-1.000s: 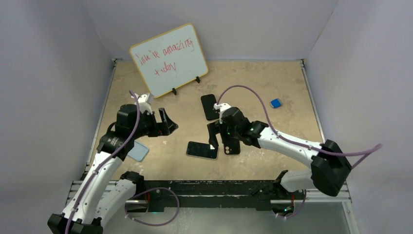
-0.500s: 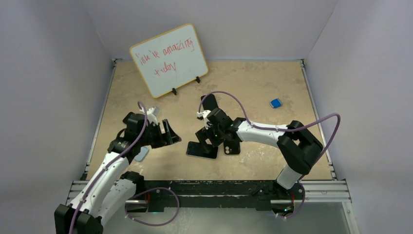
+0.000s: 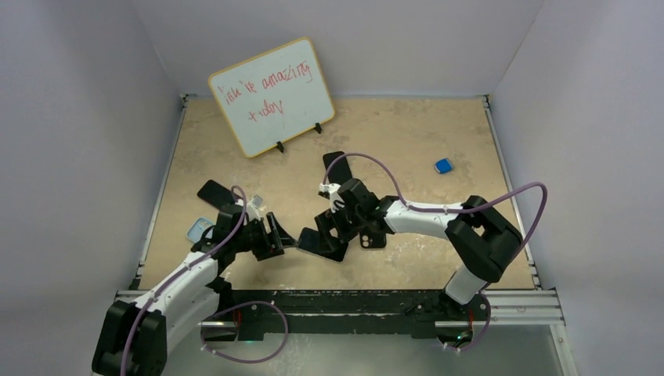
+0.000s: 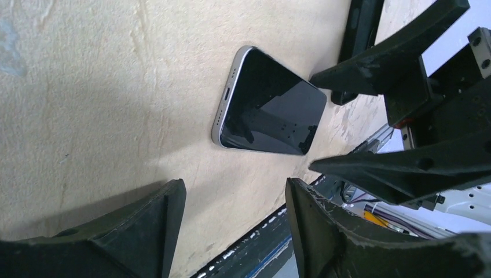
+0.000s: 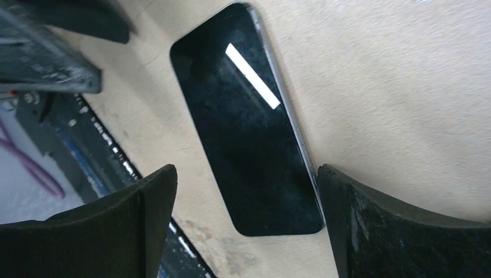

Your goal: Put the phone into the phone case

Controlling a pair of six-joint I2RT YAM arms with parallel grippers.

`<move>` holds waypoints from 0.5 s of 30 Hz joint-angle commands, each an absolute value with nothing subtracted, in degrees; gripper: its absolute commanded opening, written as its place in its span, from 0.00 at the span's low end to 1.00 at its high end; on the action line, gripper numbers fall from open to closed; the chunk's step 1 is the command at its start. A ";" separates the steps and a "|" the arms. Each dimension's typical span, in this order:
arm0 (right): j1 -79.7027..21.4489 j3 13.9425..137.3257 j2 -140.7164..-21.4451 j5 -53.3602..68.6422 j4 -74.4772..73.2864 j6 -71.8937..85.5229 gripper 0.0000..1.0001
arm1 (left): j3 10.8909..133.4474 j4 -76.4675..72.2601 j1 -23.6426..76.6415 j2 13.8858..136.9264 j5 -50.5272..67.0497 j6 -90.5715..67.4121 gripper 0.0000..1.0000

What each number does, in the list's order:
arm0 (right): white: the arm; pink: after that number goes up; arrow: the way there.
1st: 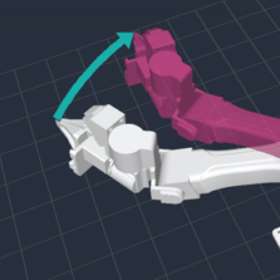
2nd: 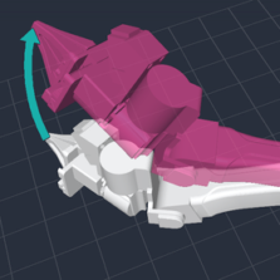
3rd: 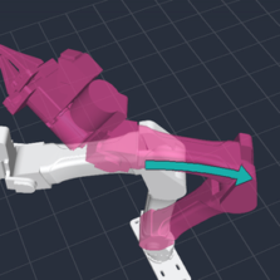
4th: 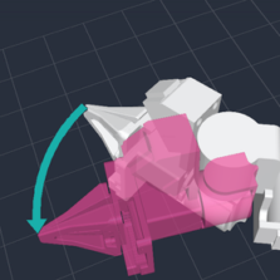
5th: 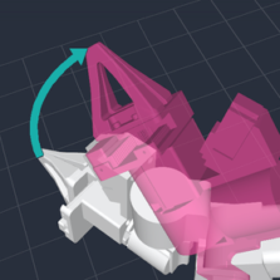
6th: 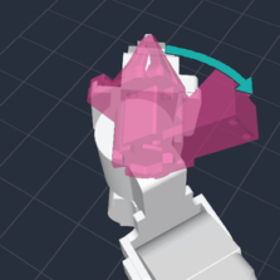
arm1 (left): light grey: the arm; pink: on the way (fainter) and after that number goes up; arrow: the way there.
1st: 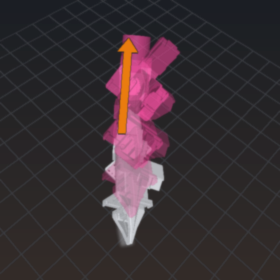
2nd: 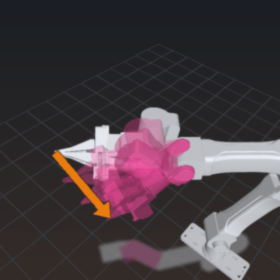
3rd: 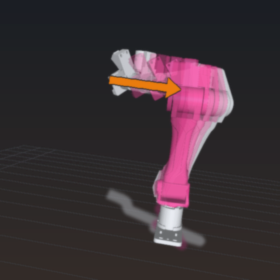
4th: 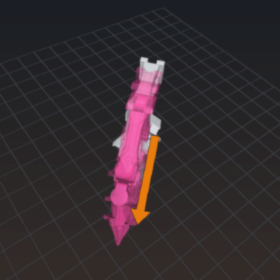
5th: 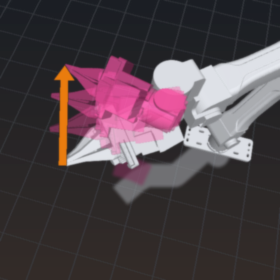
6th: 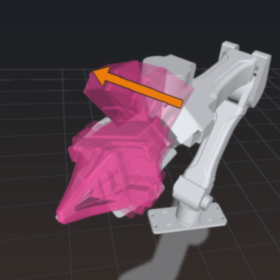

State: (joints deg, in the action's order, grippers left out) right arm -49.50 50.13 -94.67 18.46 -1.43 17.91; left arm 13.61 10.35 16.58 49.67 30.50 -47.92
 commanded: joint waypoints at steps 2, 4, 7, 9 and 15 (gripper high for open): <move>-49.61 45.18 -91.68 27.87 3.41 24.25 0.90 | 9.77 -3.04 16.78 53.35 33.10 -52.21 0.65; -49.61 43.38 -90.75 29.42 5.15 27.15 0.89 | 9.06 -5.68 16.85 55.69 34.00 -52.93 0.65; -49.66 40.27 -89.41 30.28 9.88 33.17 0.87 | 8.18 -9.16 17.09 57.84 34.38 -54.35 0.64; -49.64 38.50 -89.21 29.96 14.31 37.14 0.86 | 7.76 -11.61 17.21 58.89 34.35 -55.02 0.63; -49.70 33.89 -91.41 25.54 26.68 50.14 0.84 | 7.28 -12.70 17.48 61.39 33.54 -54.19 0.60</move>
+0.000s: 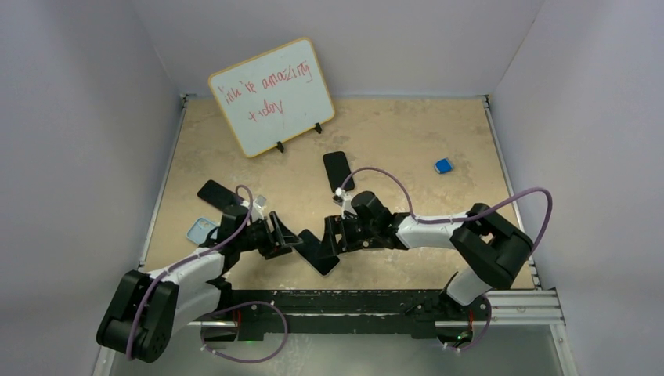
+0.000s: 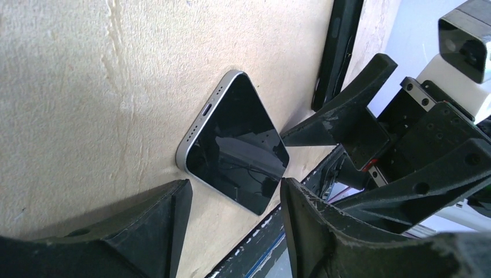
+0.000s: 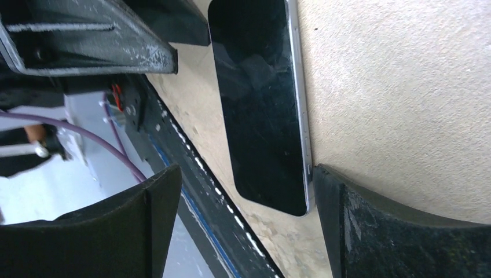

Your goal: Put the phone into the phone case

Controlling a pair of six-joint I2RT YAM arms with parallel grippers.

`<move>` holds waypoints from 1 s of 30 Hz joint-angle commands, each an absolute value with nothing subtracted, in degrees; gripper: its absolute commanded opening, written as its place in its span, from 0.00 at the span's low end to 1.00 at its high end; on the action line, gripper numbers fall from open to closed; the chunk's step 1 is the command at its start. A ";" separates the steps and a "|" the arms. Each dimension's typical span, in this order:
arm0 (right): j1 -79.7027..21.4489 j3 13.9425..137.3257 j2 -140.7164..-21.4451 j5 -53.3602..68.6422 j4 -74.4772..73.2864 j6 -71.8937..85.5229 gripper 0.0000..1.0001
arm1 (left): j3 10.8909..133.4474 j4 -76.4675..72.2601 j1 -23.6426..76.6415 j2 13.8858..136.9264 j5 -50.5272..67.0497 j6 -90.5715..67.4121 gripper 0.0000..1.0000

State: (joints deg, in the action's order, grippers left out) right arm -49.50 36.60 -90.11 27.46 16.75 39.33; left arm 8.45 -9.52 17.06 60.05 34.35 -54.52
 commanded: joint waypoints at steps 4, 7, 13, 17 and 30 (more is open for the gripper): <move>-49.74 31.48 -93.28 26.11 34.74 55.79 0.81 | 5.91 -14.27 17.57 62.67 32.87 -54.17 0.55; -49.75 31.08 -92.96 25.80 37.39 57.42 0.81 | 6.06 -14.86 17.58 64.33 33.32 -53.44 0.53; -49.72 30.90 -93.96 27.24 46.94 60.82 0.81 | 6.02 -16.70 17.67 66.93 34.54 -52.59 0.47; -49.74 32.16 -96.71 28.12 50.11 61.69 0.81 | 5.46 -18.26 17.75 67.90 34.41 -52.92 0.47; -50.39 34.51 -92.90 15.56 28.66 52.74 0.83 | 7.92 -8.39 18.37 63.10 31.62 -51.29 0.53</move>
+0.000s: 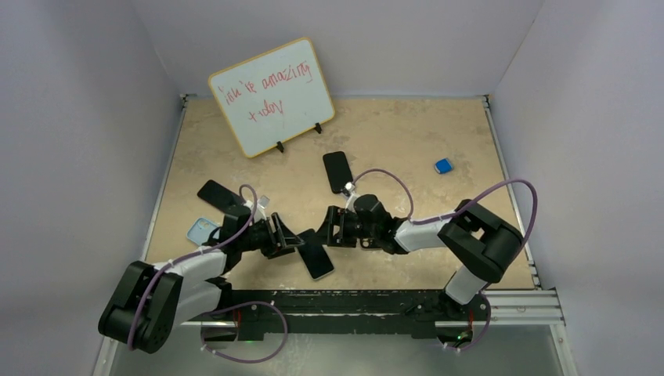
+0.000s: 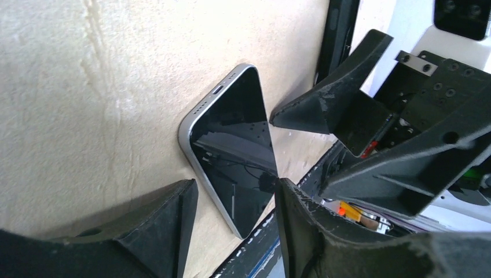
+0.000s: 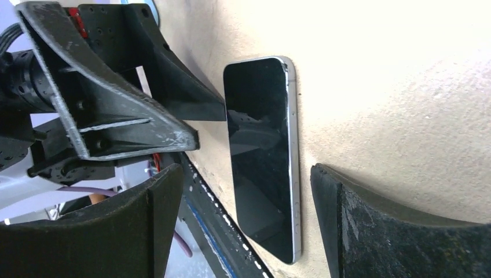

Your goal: Put the phone into the phone case

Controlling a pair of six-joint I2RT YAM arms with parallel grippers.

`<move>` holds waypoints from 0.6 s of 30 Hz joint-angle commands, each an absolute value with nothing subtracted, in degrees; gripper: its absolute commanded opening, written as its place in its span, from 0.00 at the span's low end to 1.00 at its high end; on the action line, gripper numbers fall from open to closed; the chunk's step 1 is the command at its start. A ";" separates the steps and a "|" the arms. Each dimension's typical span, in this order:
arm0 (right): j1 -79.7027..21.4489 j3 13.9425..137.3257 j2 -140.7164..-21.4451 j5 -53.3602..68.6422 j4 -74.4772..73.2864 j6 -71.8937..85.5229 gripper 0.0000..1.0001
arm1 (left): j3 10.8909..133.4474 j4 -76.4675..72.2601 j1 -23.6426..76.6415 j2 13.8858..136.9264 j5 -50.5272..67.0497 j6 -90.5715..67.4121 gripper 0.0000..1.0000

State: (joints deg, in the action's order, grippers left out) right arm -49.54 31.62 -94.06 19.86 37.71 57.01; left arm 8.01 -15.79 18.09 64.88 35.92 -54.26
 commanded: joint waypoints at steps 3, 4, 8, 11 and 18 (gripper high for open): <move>-51.69 34.94 -93.26 14.03 26.14 52.52 0.83 | 7.53 -8.45 18.46 63.86 31.96 -51.24 0.48; -52.08 34.77 -93.54 14.31 26.55 52.89 0.83 | 7.29 -8.97 18.46 64.53 32.22 -51.36 0.47; -54.56 36.34 -95.60 14.27 26.18 53.95 0.83 | 6.48 -12.59 18.63 67.88 33.58 -51.79 0.38; -56.08 36.33 -96.98 14.00 30.14 56.86 0.83 | 6.09 -14.74 18.96 69.39 33.73 -52.28 0.31; -56.26 29.38 -100.71 22.35 66.02 70.31 0.79 | 5.51 -16.75 19.34 69.74 33.82 -53.19 0.19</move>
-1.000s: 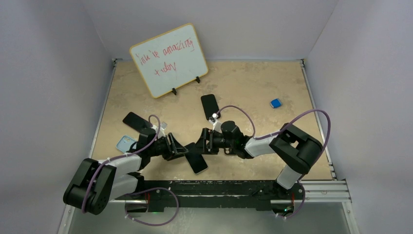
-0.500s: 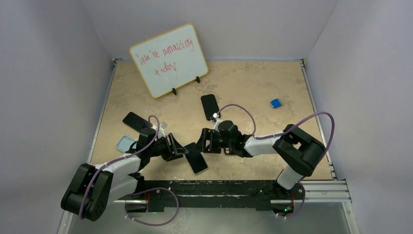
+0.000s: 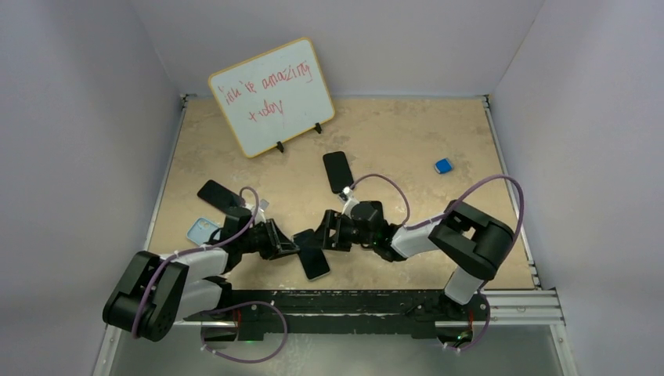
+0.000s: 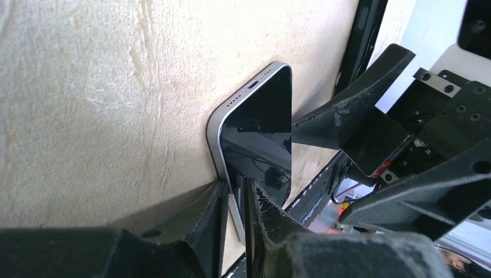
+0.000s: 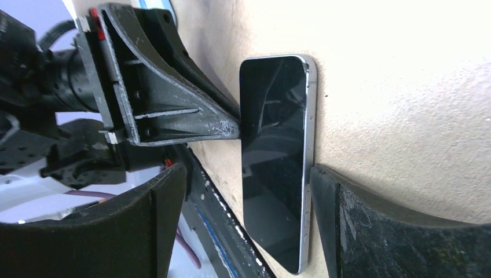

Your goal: Put the phone into the phone case

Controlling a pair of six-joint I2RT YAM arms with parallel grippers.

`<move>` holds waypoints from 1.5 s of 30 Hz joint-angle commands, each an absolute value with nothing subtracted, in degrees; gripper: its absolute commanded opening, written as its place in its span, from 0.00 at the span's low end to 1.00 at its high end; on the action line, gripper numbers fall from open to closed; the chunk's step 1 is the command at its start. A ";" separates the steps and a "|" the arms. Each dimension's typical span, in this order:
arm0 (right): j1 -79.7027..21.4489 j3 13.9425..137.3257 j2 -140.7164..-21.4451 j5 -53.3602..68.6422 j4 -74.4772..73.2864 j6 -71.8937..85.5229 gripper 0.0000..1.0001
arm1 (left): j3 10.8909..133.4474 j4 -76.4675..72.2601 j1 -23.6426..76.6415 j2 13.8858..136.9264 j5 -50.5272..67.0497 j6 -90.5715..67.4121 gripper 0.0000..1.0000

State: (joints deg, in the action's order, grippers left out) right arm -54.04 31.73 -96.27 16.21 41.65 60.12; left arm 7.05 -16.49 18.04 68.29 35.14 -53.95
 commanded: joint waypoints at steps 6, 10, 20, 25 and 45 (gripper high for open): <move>-56.26 30.07 -101.84 22.09 72.38 72.35 0.78 | 5.03 -17.52 20.14 66.88 34.91 -56.27 0.22; -56.31 28.84 -103.43 24.11 81.12 75.56 0.77 | 5.15 -15.41 20.30 64.58 33.38 -55.83 0.26; -56.34 29.02 -106.16 30.47 89.29 77.28 0.76 | 5.45 -17.35 20.39 68.10 33.85 -55.19 0.32; -56.34 29.51 -103.68 30.58 80.88 74.01 0.73 | 5.82 -15.59 20.39 66.37 32.95 -55.00 0.33; -66.46 50.50 -90.64 -10.65 1.84 49.43 0.97 | 32.08 24.98 20.30 46.47 15.00 -41.70 0.62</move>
